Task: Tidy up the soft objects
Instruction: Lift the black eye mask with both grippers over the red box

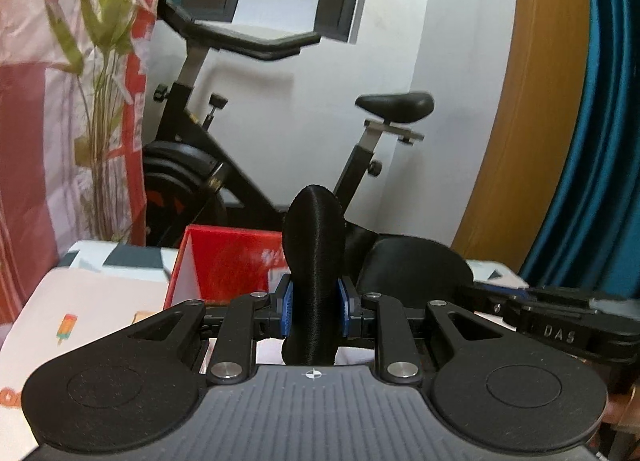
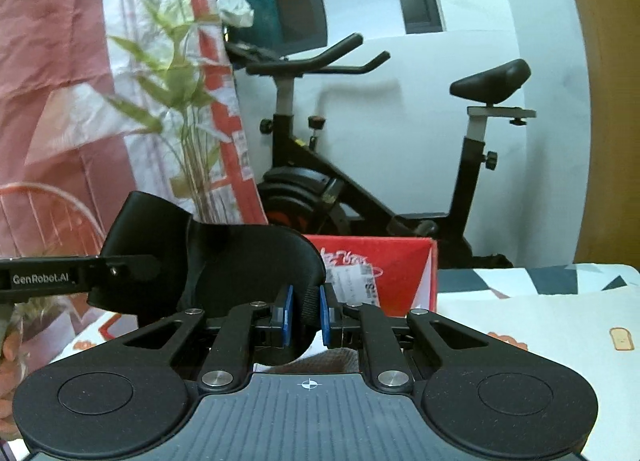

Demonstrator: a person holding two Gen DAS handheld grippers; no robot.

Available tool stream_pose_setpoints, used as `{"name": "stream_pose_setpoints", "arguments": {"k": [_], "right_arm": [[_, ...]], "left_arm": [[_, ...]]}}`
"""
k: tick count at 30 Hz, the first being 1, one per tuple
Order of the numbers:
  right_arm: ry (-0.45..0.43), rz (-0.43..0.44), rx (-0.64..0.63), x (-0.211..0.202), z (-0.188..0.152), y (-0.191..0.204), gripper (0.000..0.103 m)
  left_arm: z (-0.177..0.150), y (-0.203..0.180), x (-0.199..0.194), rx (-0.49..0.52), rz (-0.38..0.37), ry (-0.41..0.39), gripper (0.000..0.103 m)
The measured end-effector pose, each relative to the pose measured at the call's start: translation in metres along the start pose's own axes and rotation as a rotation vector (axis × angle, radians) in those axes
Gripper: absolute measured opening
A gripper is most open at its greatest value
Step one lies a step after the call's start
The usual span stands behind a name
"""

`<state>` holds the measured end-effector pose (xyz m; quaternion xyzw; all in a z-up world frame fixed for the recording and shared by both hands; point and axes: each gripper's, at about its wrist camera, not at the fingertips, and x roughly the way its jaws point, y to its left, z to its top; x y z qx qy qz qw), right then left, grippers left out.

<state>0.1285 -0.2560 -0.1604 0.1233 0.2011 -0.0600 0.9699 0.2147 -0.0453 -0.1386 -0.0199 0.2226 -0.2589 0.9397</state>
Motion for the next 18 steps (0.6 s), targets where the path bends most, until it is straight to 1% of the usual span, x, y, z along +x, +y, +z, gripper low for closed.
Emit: {"name": "stream_pose_setpoints", "arguments": {"k": [3,5,8,10,11,13,16,17,18], "right_arm": [[-0.003,0.005,-0.006,0.002,0.003,-0.003,0.013],[0.025,0.013,-0.017,0.007,0.002,-0.003,0.013],[0.071,0.002,-0.049,0.017,-0.004,0.000,0.013],[0.110,-0.003,-0.047,0.024,-0.010,-0.001,0.013],[0.128,-0.002,-0.037,0.026,-0.012,-0.002,0.013],[0.179,0.011,0.028,0.032,-0.016,-0.007,0.013],[0.233,0.025,0.117,0.040,-0.019,-0.013,0.013],[0.245,0.023,0.124,0.042,-0.019,-0.012,0.013],[0.253,0.016,0.118,0.044,-0.019,-0.011,0.013]], "left_arm": [[0.002,-0.003,0.003,0.028,0.005,-0.004,0.024],[-0.002,-0.003,0.010,0.035,0.012,0.031,0.024],[-0.012,0.001,0.026,0.027,0.018,0.125,0.024],[-0.021,0.007,0.037,-0.001,0.024,0.212,0.024],[-0.024,0.009,0.041,-0.013,0.032,0.237,0.024],[-0.026,0.012,0.044,-0.022,0.034,0.252,0.024],[-0.026,0.015,0.049,-0.029,0.037,0.276,0.025],[-0.025,0.016,0.050,-0.033,0.034,0.283,0.027],[-0.025,0.016,0.053,-0.033,0.036,0.287,0.032]]}}
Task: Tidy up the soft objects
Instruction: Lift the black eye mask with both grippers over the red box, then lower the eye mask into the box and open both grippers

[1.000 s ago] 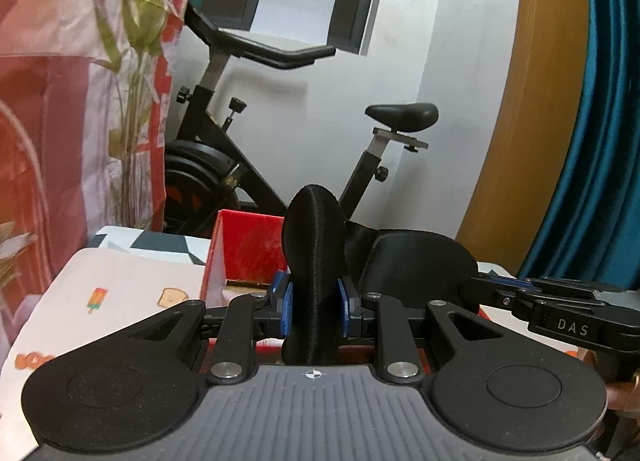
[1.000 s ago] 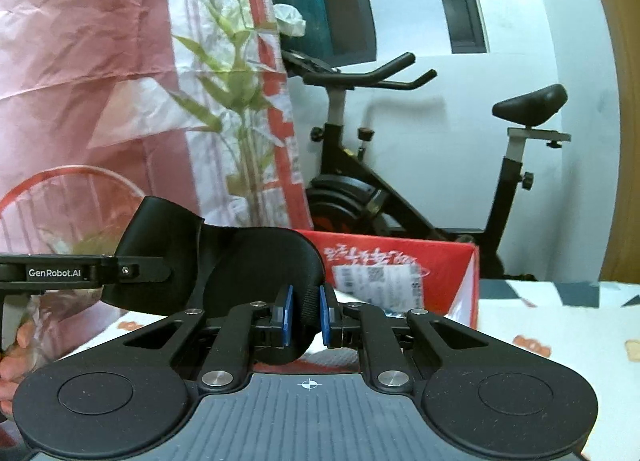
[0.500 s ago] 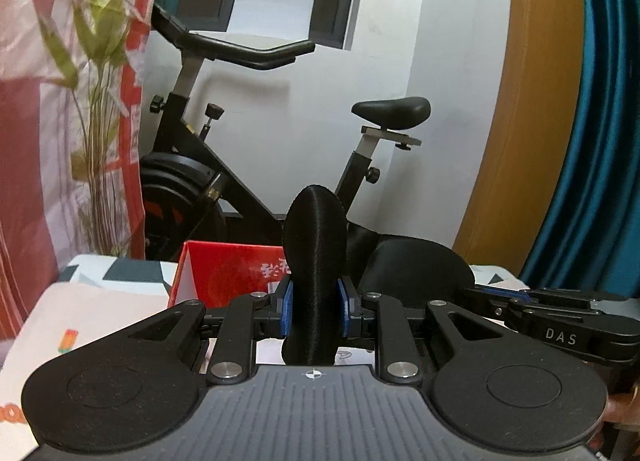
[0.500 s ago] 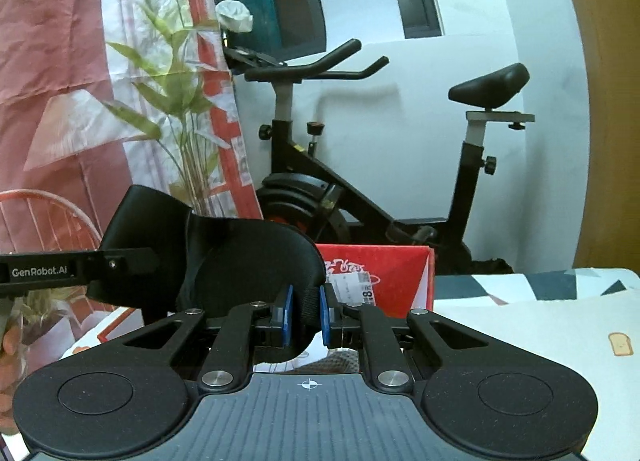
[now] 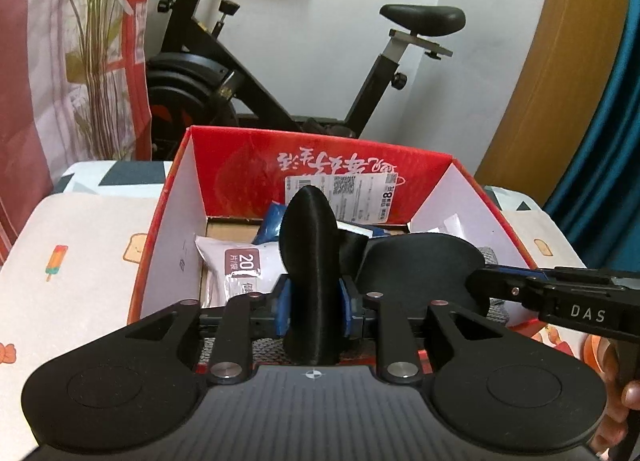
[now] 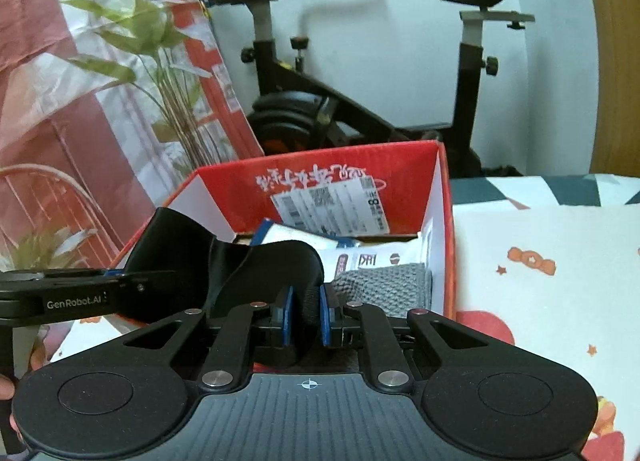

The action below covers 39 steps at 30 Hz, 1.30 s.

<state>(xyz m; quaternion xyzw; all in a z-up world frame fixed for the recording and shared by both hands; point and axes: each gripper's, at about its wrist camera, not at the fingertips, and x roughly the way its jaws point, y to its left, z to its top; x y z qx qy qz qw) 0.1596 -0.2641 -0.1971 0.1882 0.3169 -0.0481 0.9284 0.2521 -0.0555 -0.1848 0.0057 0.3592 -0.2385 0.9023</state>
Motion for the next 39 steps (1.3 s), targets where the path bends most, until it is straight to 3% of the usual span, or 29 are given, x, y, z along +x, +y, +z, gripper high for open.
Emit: {"name": "stream_pose_setpoints", "arguments": {"k": [4,14,29,33,35,37,39], "right_arm": [[0.025,-0.028,-0.053,0.003,0.002,0.007,0.013],[0.080,-0.069,-0.095,0.009,0.014,0.002,0.013],[0.179,-0.088,-0.089,0.045,0.006,0.019,0.014],[0.149,-0.120,-0.121,0.039,0.006,0.022,0.024],[0.118,-0.145,-0.174,0.035,0.005,0.027,0.034],[0.083,-0.178,-0.223,0.031,0.004,0.032,0.056],[0.046,-0.174,-0.256,0.025,0.003,0.035,0.066]], "left_arm": [[0.000,0.003,0.000,0.010,0.012,-0.005,0.054],[0.004,0.024,-0.005,-0.042,0.040,-0.057,0.052],[-0.002,0.021,-0.007,0.001,0.046,-0.082,0.052],[-0.004,0.021,-0.013,0.009,0.058,-0.092,0.052],[-0.006,0.021,-0.016,0.013,0.063,-0.098,0.052],[-0.007,0.020,-0.021,0.017,0.066,-0.104,0.053],[-0.009,0.019,-0.025,0.023,0.072,-0.111,0.054]]}}
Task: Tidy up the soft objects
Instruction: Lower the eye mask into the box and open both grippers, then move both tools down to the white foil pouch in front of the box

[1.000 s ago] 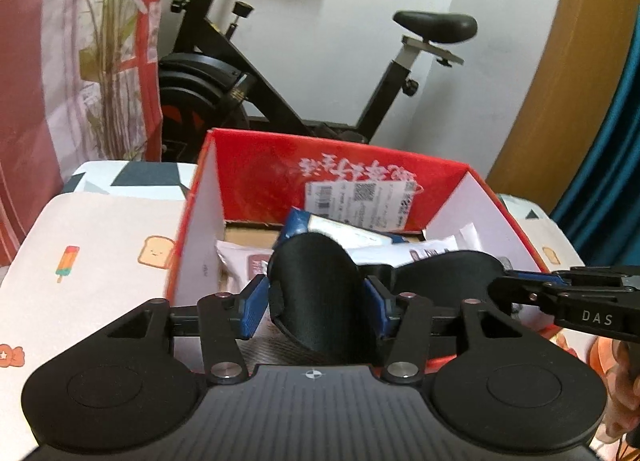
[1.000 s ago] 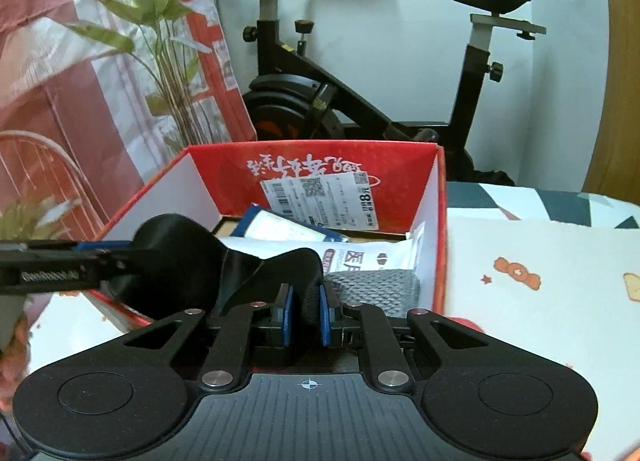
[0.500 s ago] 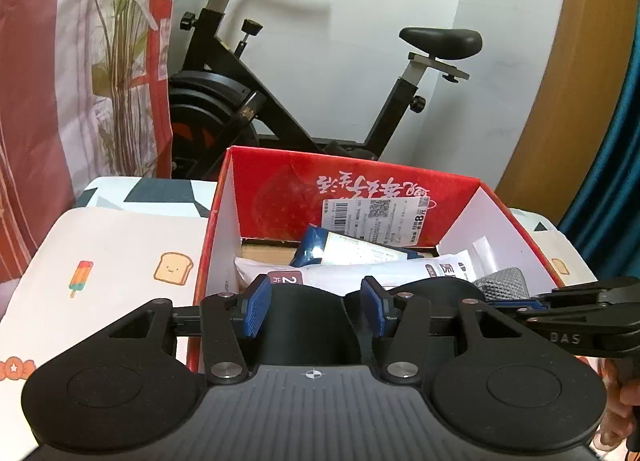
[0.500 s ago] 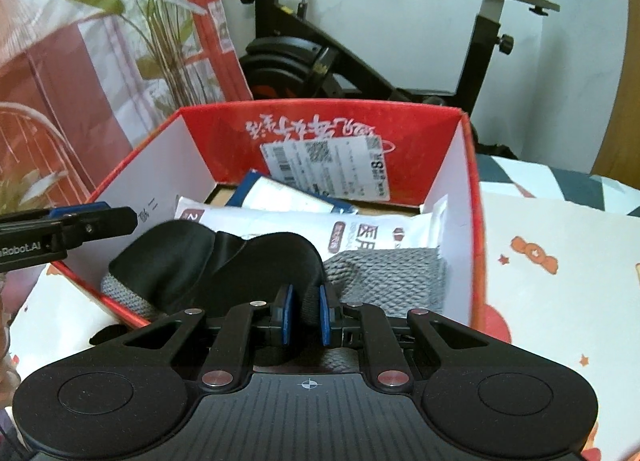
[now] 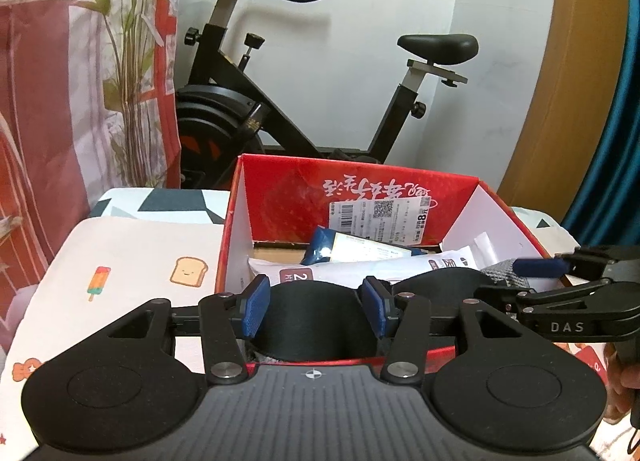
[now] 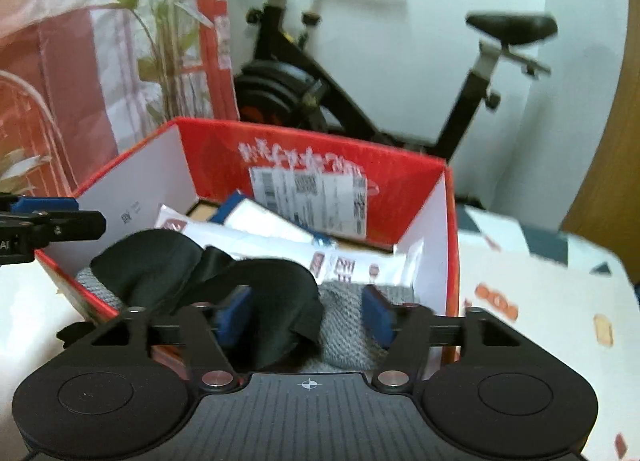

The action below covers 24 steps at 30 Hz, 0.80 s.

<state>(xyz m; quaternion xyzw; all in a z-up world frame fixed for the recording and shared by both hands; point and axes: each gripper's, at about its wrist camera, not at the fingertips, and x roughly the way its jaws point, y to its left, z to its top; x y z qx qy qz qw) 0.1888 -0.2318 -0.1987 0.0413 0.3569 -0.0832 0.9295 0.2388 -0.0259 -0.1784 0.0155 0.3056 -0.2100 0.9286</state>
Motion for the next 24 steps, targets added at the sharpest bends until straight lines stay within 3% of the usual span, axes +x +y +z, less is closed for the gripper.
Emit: {"name": "stream_pose_setpoints", "arguments": {"k": [2,4,7,10,24], "right_arm": [[-0.022,0.003,-0.008,-0.005,-0.001,0.002,0.075],[-0.043,0.010,-0.008,-0.009,-0.002,0.003,0.091],[-0.070,0.006,-0.006,-0.015,-0.002,0.007,0.102],[-0.071,0.026,-0.003,-0.020,-0.004,0.010,0.102],[-0.064,0.084,0.006,-0.043,-0.014,0.031,0.103]], "left_arm": [[-0.002,0.000,-0.003,0.005,0.008,-0.006,0.058],[-0.004,0.000,-0.008,0.008,0.015,-0.009,0.068],[-0.008,0.001,-0.015,0.008,0.023,-0.016,0.083],[-0.012,0.001,-0.025,0.016,0.031,-0.030,0.098],[-0.039,0.005,-0.060,0.024,0.083,-0.024,0.100]]}}
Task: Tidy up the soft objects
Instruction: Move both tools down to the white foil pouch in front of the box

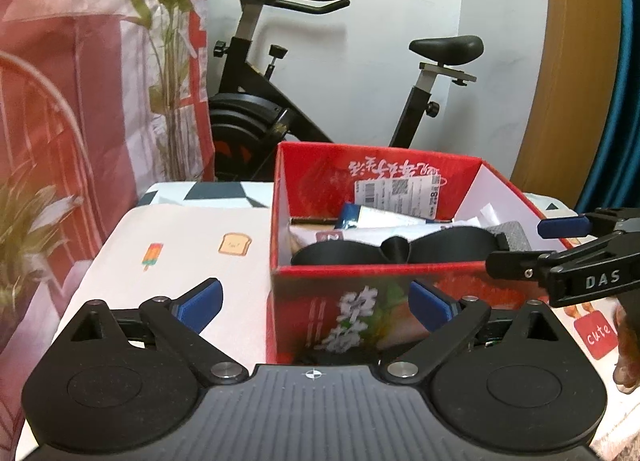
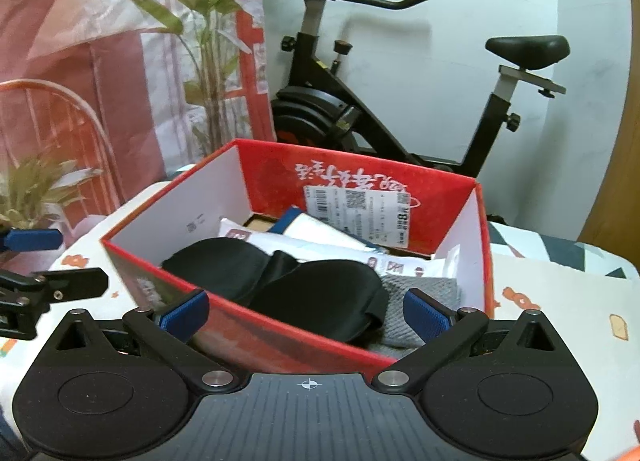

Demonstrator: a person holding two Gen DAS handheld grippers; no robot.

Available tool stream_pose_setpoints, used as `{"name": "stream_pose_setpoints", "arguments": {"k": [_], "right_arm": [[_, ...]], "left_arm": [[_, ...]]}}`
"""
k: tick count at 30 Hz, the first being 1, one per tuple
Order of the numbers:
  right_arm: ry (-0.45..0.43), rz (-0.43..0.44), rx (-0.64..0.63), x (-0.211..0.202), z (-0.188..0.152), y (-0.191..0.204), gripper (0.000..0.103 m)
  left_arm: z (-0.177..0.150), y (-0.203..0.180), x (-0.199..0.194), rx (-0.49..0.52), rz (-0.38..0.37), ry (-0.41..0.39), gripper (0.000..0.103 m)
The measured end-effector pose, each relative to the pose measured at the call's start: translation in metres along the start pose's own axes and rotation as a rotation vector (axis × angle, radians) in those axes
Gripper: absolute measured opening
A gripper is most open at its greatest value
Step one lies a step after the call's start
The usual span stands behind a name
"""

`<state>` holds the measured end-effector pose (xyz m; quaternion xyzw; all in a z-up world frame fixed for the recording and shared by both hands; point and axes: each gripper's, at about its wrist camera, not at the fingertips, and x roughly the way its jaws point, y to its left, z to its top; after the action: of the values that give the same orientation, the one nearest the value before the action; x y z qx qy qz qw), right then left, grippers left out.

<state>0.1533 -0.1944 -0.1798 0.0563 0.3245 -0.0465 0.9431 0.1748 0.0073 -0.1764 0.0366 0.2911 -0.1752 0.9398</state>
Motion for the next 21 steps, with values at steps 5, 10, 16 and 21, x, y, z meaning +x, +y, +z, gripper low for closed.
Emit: {"name": "stream_pose_setpoints", "arguments": {"k": [5,10,16,21], "right_arm": [[-0.021,0.002,-0.022,-0.013,-0.012,0.011,0.103],[-0.006,0.046,0.022,-0.019,-0.034,0.020,0.103],[0.042,0.050,0.055,-0.013,-0.068,0.032,0.103],[0.090,0.069,0.088,-0.004,-0.093,0.040,0.103]], "left_arm": [[-0.014,0.003,-0.010,-0.007,0.002,0.014,0.100],[-0.029,0.005,-0.015,-0.009,0.006,0.031,0.100],[-0.052,0.008,-0.011,-0.036,-0.022,0.068,0.100],[-0.070,0.012,-0.003,-0.071,-0.050,0.105,0.096]]}}
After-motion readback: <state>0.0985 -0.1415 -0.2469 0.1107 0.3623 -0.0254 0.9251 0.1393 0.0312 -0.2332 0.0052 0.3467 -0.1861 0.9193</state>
